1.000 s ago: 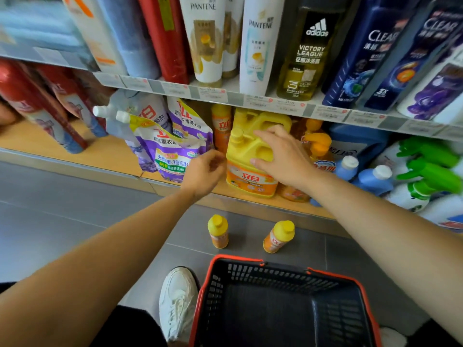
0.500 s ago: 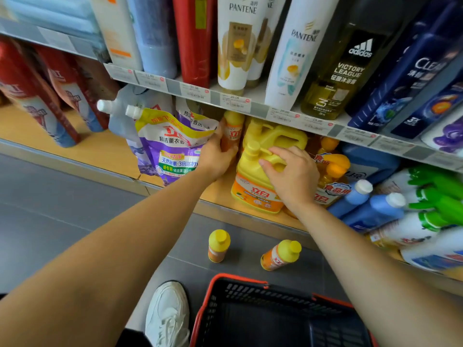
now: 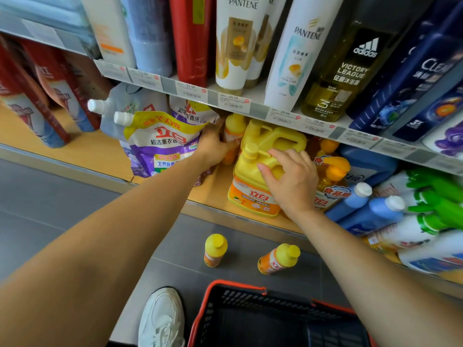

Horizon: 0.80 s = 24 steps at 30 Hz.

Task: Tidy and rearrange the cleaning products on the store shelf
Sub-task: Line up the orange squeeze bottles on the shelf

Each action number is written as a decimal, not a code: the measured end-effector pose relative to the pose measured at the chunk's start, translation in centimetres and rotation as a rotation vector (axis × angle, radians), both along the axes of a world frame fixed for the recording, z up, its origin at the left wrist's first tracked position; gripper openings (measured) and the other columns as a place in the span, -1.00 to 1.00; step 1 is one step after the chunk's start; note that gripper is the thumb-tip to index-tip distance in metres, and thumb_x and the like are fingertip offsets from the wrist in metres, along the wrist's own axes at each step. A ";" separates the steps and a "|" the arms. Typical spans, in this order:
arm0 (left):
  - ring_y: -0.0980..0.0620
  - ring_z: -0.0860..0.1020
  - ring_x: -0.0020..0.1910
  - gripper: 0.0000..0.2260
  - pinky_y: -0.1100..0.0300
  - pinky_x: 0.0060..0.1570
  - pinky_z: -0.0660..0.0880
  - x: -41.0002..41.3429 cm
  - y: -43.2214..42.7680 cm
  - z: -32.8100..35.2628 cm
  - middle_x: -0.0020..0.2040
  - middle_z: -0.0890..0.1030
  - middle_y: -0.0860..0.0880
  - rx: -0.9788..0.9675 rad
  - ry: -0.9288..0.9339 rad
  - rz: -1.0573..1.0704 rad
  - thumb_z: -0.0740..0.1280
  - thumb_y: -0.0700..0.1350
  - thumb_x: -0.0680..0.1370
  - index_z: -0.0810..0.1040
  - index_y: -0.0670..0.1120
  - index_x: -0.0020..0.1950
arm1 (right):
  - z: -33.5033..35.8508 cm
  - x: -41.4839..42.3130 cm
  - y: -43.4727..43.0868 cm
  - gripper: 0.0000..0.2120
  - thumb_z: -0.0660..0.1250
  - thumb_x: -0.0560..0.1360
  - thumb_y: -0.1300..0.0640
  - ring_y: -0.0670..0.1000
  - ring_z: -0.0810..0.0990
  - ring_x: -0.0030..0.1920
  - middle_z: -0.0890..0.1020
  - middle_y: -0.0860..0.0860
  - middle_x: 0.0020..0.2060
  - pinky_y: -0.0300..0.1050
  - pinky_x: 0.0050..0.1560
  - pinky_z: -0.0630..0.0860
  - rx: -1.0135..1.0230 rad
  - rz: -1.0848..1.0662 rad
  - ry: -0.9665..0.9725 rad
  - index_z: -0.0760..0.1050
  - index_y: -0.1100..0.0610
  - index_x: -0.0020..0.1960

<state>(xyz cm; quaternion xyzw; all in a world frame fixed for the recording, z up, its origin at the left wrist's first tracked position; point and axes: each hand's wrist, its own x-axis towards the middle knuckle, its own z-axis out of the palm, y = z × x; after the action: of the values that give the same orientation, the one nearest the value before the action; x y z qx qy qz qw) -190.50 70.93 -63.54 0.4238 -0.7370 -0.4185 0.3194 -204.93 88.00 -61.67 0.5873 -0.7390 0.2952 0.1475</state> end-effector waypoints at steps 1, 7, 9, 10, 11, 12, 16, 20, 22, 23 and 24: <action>-0.13 0.53 0.32 -0.45 -0.10 0.32 0.48 0.1 0.1 -0.1 0.32 0.58 -0.16 0.006 0.015 0.008 0.51 -0.12 0.50 0.41 -0.14 0.44 | 0.0 -0.1 0.0 -0.63 0.36 0.52 -0.19 0.08 0.52 -0.07 0.64 -0.01 -0.10 0.04 -0.12 0.49 0.003 0.009 -0.006 0.63 0.03 0.17; -0.11 0.55 0.25 -0.40 -0.05 0.23 0.52 2.4 1.3 0.0 0.26 0.59 -0.12 -0.034 -0.097 -0.037 0.59 -0.04 0.42 0.42 -0.10 0.37 | -0.1 -0.9 -0.1 -0.63 0.35 0.51 -0.20 0.07 0.51 -0.05 0.63 -0.02 -0.08 0.01 -0.09 0.49 0.008 0.056 -0.016 0.62 0.01 0.18; -0.09 0.56 0.23 -0.41 0.00 0.21 0.52 3.3 2.1 0.1 0.25 0.61 -0.10 -0.164 -0.156 -0.077 0.60 -0.04 0.40 0.48 -0.09 0.37 | -0.2 -1.0 -0.2 -0.62 0.34 0.51 -0.21 0.07 0.51 -0.04 0.62 -0.03 -0.07 0.00 -0.06 0.47 0.014 0.059 -0.011 0.62 0.01 0.19; -0.09 0.57 0.22 -0.43 0.00 0.20 0.52 3.8 2.5 0.1 0.24 0.62 -0.10 -0.230 -0.188 -0.097 0.61 -0.04 0.40 0.52 -0.08 0.35 | -0.2 -1.0 -0.2 -0.62 0.33 0.51 -0.21 0.07 0.50 -0.04 0.62 -0.03 -0.07 0.00 -0.05 0.47 0.020 0.059 -0.011 0.61 0.00 0.19; -0.09 0.58 0.22 -0.46 -0.02 0.20 0.53 4.3 2.9 0.2 0.24 0.63 -0.09 -0.271 -0.213 -0.110 0.61 -0.05 0.40 0.54 -0.08 0.33 | -0.2 -1.0 -0.2 -0.62 0.32 0.51 -0.22 0.07 0.50 -0.03 0.62 -0.03 -0.06 0.01 -0.05 0.47 0.028 0.061 -0.011 0.61 0.00 0.19; -0.09 0.58 0.22 -0.47 -0.03 0.20 0.53 4.9 3.2 0.2 0.24 0.63 -0.09 -0.284 -0.229 -0.111 0.60 -0.05 0.41 0.55 -0.08 0.33 | -0.1 -1.0 -0.2 -0.61 0.30 0.51 -0.22 0.08 0.50 -0.03 0.62 -0.03 -0.06 0.02 -0.04 0.47 0.039 0.064 -0.010 0.60 -0.01 0.20; -0.05 0.60 0.12 -0.49 -0.02 0.11 0.56 6.5 4.8 1.1 0.16 0.66 -0.07 -0.241 -0.229 -0.029 0.61 0.00 0.39 0.57 -0.06 0.28 | 0.9 -0.9 0.2 -0.61 0.29 0.52 -0.21 0.10 0.48 0.04 0.61 -0.02 0.01 0.07 0.00 0.48 0.122 0.082 -0.027 0.56 -0.04 0.25; -0.02 0.62 -0.05 -0.63 -0.10 -0.01 0.59 7.3 6.2 4.9 -0.05 0.68 0.00 -0.236 -0.319 -0.103 0.58 0.05 0.39 0.58 0.00 0.11 | 2.4 -1.2 0.6 -0.50 0.36 0.49 -0.22 0.09 0.43 0.20 0.57 -0.03 0.18 0.11 0.15 0.43 0.338 0.136 -0.042 0.45 -0.09 0.38; 0.00 0.60 -0.12 -0.66 -0.13 -0.06 0.57 7.8 7.1 7.3 -0.12 0.65 0.04 -0.251 -0.378 -0.148 0.59 0.10 0.37 0.58 0.01 0.02 | 3.4 -1.4 1.0 -0.37 0.38 0.46 -0.26 0.08 0.36 0.32 0.49 -0.04 0.32 0.11 0.28 0.35 0.447 0.183 -0.086 0.35 -0.11 0.47; 0.01 0.60 -0.13 -0.65 -0.14 -0.07 0.56 8.0 7.6 8.4 -0.14 0.65 0.04 -0.258 -0.404 -0.159 0.59 0.12 0.36 0.59 0.01 0.00 | 4.0 -1.3 1.3 -0.31 0.40 0.45 -0.26 0.07 0.32 0.39 0.44 -0.04 0.40 0.10 0.33 0.30 0.473 0.211 -0.107 0.30 -0.12 0.51; 0.00 0.61 -0.13 -0.64 -0.15 -0.07 0.56 8.2 8.3 9.5 -0.13 0.66 0.03 -0.261 -0.413 -0.172 0.60 0.13 0.35 0.59 0.01 -0.01 | 4.7 -1.0 1.8 -0.27 0.42 0.44 -0.27 0.06 0.27 0.44 0.39 -0.05 0.46 0.09 0.36 0.24 0.470 0.239 -0.126 0.27 -0.12 0.53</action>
<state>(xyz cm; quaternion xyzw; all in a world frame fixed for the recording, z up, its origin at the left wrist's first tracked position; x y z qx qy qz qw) -182.34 79.19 -54.00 0.3912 -0.8678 -0.2500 0.1773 -205.96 89.79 -56.99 0.6690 -0.7204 0.1668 -0.0750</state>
